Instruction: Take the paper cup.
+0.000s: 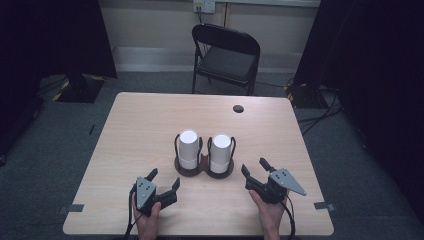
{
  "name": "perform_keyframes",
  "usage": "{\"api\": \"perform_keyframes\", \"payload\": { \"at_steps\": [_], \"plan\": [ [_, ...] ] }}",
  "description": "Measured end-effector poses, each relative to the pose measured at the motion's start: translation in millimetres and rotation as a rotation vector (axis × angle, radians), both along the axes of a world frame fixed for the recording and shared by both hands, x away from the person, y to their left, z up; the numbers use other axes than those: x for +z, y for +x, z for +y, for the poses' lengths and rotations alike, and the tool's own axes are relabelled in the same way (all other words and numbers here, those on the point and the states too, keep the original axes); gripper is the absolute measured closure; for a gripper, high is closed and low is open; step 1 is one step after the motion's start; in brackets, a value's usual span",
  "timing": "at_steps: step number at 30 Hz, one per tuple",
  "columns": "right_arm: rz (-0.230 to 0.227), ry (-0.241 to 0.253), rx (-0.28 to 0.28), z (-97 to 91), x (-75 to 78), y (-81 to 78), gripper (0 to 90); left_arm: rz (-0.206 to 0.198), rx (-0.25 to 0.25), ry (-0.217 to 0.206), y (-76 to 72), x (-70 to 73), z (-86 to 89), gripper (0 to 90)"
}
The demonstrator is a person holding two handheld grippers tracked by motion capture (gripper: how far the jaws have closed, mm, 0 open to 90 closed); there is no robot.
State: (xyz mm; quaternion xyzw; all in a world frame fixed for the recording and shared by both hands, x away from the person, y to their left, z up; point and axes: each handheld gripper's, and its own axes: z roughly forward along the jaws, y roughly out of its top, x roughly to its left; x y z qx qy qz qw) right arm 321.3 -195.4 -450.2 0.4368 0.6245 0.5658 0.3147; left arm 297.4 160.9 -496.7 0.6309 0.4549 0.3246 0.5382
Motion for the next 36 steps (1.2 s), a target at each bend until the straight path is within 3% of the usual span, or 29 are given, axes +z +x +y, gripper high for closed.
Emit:
{"api": "perform_keyframes", "payload": {
  "at_steps": [4, 18, 29, 36],
  "plan": [
    [-0.013, 0.007, 0.045, 5.4, 8.1, 4.2, 29.1, 0.008, 0.005, 0.012, 0.7, 0.3, -0.5, 16.4],
    [-0.037, -0.036, 0.145, 30.1, 28.5, 29.1, 28.7, -0.023, 0.004, 0.035, -2.5, 0.0, -2.9, 16.4],
    [-0.065, -0.073, 0.205, 51.9, 42.7, 47.7, 29.9, -0.013, 0.01, 0.029, -1.6, 0.1, -2.1, 16.6],
    [-0.046, -0.092, 0.225, 65.4, 44.4, 65.2, 29.0, -0.017, 0.007, 0.013, -2.2, -0.2, -0.5, 17.1]
  ]
}}
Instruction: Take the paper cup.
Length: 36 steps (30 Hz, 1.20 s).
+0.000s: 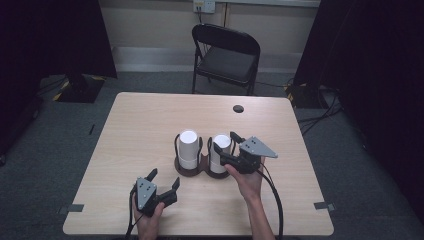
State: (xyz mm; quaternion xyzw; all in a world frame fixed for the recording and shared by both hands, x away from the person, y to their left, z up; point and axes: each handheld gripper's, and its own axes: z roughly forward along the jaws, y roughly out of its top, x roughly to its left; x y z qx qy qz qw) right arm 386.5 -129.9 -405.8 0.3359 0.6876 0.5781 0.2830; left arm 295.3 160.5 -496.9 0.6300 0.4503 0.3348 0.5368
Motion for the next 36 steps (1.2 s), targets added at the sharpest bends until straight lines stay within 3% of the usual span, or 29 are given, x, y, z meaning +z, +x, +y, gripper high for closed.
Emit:
{"api": "perform_keyframes", "payload": {
  "at_steps": [6, 10, 32, 36],
  "plan": [
    [0.023, -0.028, 0.002, 4.2, -2.0, 8.9, 27.9, -0.009, 0.005, -0.011, -0.9, -0.3, 0.6, 16.8],
    [0.025, -0.016, -0.003, 3.1, -3.5, 12.3, 27.9, -0.013, 0.013, -0.024, -1.2, -0.5, 2.0, 16.1],
    [0.068, -0.049, -0.004, 10.9, -19.5, 20.7, 32.8, -0.011, 0.018, -0.013, -1.5, -0.3, 1.0, 16.3],
    [0.081, -0.034, -0.011, 9.4, -19.1, 22.6, 33.4, -0.011, 0.031, -0.007, -1.7, -0.3, -0.5, 16.6]
  ]
}}
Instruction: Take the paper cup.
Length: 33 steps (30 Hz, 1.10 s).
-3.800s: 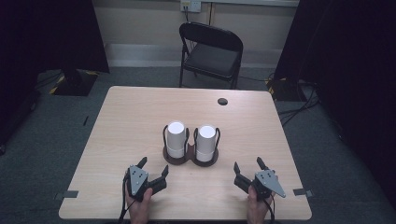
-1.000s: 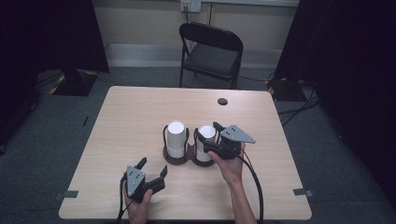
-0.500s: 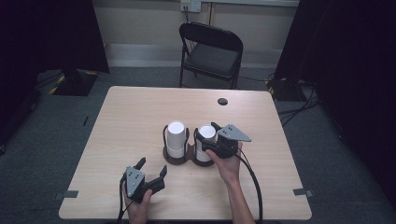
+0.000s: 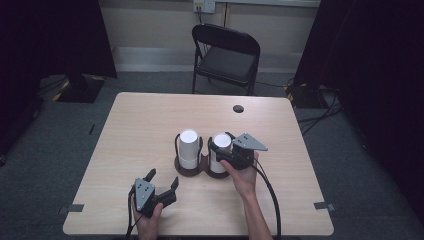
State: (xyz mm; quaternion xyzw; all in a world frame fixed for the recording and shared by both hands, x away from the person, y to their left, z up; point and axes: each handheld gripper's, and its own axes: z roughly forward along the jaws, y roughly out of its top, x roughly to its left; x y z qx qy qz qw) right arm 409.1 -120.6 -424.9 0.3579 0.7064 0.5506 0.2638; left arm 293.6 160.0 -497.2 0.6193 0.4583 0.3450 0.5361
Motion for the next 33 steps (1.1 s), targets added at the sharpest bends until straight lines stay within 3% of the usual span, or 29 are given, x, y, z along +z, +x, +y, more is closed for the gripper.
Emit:
{"api": "perform_keyframes", "payload": {
  "at_steps": [7, 16, 19, 26, 33],
  "plan": [
    [0.0, -0.001, 0.004, -0.9, 2.0, -0.3, 33.7, 0.006, -0.004, 0.01, 0.5, 0.2, -0.4, 24.6],
    [-0.026, 0.024, 0.003, -3.6, 13.0, -1.4, 33.8, 0.008, -0.005, 0.011, 0.8, 0.3, -0.7, 23.9],
    [-0.033, 0.062, 0.012, -6.7, 16.5, -0.8, 33.9, 0.008, 0.001, 0.024, 0.6, 0.5, -2.0, 22.3],
    [-0.037, 0.069, 0.015, -7.5, 24.3, -0.9, 34.1, 0.023, -0.008, 0.004, 2.2, 0.5, 0.0, 21.2],
    [-0.031, 0.078, 0.01, -8.4, 29.5, 0.7, 34.3, 0.022, -0.016, 0.015, 1.8, 0.6, -0.4, 21.2]
  ]
}}
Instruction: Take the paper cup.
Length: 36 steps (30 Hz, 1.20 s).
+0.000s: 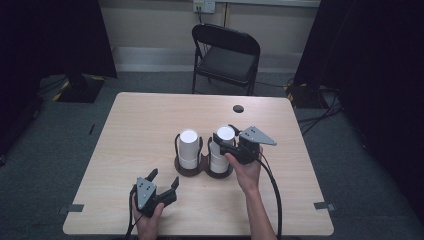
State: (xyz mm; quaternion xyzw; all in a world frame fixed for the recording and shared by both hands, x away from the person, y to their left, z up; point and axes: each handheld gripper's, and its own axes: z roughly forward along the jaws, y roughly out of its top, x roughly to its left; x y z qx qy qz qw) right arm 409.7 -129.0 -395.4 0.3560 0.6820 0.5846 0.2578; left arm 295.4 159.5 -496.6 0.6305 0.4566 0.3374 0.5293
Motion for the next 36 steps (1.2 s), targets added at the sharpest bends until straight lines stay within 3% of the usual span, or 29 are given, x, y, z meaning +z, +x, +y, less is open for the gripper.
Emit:
{"api": "perform_keyframes", "payload": {
  "at_steps": [17, 23, 28, 36],
  "plan": [
    [-0.033, 0.002, 0.002, -0.9, 17.3, -4.1, 34.5, 0.004, 0.002, -0.016, 0.5, -0.1, 0.1, 19.7],
    [-0.046, 0.011, 0.008, -0.6, 23.2, -4.3, 34.6, 0.006, 0.021, 0.002, 0.8, 0.2, -1.6, 19.7],
    [-0.048, 0.018, 0.005, -1.0, 27.0, -4.4, 34.6, -0.005, -0.015, -0.007, 0.2, -0.1, 0.5, 19.9],
    [-0.055, 0.033, 0.012, -3.2, 35.5, -3.1, 34.9, 0.022, -0.057, -0.002, 1.7, 0.5, 0.6, 21.1]
  ]
}}
